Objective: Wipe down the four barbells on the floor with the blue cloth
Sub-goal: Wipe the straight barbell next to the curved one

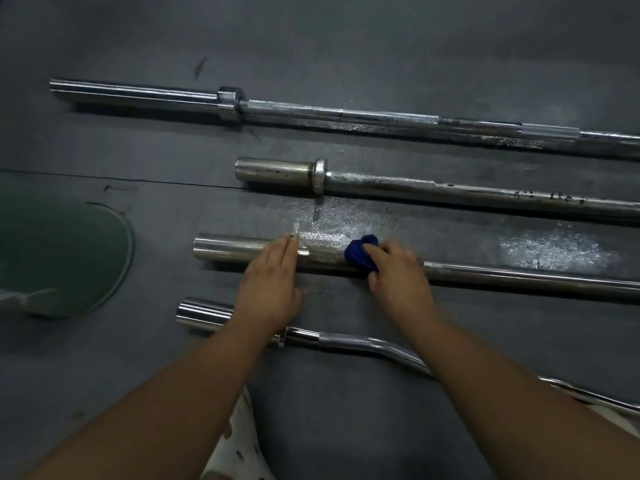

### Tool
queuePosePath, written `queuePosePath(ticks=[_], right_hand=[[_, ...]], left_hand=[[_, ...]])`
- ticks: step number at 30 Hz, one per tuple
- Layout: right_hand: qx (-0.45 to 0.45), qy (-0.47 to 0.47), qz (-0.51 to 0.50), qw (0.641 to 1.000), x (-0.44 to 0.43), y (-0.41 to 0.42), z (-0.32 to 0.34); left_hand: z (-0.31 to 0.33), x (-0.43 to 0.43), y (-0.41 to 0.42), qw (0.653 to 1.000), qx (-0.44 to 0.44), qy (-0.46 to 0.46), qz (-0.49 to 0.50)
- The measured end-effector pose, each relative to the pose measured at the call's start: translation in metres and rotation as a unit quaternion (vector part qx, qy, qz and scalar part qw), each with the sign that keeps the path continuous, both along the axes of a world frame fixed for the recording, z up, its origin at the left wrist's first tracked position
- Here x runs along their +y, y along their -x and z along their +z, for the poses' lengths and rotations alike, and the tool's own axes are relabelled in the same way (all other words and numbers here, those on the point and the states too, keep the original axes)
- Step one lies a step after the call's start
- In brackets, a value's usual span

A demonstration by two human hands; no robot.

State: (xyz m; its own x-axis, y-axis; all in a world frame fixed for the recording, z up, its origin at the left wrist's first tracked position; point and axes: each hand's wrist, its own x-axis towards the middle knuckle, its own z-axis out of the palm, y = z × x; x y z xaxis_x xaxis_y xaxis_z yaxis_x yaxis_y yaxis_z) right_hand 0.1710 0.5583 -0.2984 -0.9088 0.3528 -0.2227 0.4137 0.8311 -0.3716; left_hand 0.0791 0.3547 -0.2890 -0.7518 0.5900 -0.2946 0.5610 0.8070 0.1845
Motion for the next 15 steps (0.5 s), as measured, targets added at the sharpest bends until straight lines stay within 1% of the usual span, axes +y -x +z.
queuePosePath(ticks=[3,11,15], right_hand=[[0.001,0.011,0.003,1.0,-0.006,-0.011,0.0],[0.015,0.0,-0.007,1.0,-0.029,-0.04,0.0],[0.017,-0.002,-0.005,1.0,-0.04,-0.062,-0.006]], left_hand=[[0.006,-0.006,-0.007,1.0,0.019,-0.019,0.003],[0.006,-0.014,-0.019,0.998,0.055,-0.027,0.004],[0.001,-0.014,-0.016,0.999,0.035,-0.004,-0.022]])
